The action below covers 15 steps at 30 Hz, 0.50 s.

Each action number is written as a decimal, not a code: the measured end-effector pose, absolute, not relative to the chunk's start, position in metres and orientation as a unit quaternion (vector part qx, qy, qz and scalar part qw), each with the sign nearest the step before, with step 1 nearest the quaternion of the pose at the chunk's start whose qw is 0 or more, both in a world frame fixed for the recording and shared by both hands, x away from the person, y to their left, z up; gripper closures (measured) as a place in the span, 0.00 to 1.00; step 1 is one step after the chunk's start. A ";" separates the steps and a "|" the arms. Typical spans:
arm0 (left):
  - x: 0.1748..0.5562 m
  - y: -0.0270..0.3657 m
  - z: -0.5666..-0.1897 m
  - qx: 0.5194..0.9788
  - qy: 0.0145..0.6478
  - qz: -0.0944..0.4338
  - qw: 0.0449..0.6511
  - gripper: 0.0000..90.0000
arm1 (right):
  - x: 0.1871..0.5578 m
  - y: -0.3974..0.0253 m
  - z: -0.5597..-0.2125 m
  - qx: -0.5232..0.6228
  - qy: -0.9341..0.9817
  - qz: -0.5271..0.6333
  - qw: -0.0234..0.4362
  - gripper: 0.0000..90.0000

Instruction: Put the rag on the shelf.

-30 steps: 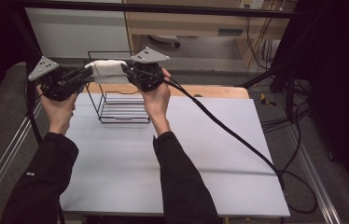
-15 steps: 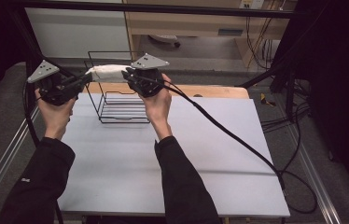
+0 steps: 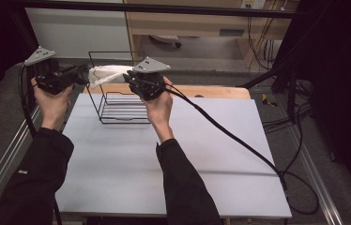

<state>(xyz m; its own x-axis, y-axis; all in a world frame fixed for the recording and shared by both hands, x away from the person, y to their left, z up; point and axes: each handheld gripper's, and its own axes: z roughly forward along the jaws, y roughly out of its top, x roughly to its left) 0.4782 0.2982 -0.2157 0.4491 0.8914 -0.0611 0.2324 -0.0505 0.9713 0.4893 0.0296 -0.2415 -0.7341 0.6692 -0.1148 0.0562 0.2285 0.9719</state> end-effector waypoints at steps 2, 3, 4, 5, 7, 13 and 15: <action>0.481 0.294 -0.215 0.660 0.428 0.304 0.537 0.97 | 0.489 0.029 -0.241 0.245 0.737 0.570 0.268 0.88; 0.483 0.292 -0.215 0.661 0.428 0.303 0.537 0.97 | 0.489 0.029 -0.242 0.244 0.737 0.571 0.268 0.88; 0.484 0.289 -0.215 0.662 0.428 0.301 0.536 0.97 | 0.489 0.028 -0.242 0.244 0.738 0.570 0.267 0.88; 0.485 0.288 -0.216 0.664 0.428 0.298 0.536 0.98 | 0.489 0.028 -0.242 0.243 0.739 0.569 0.267 0.87; 0.486 0.285 -0.217 0.670 0.427 0.294 0.532 0.98 | 0.489 0.028 -0.243 0.241 0.740 0.568 0.268 0.87; 0.485 0.284 -0.224 0.675 0.425 0.284 0.531 0.98 | 0.488 0.027 -0.245 0.241 0.743 0.567 0.262 0.85; 0.484 0.284 -0.227 0.678 0.426 0.282 0.529 0.98 | 0.487 0.026 -0.245 0.242 0.743 0.568 0.259 0.83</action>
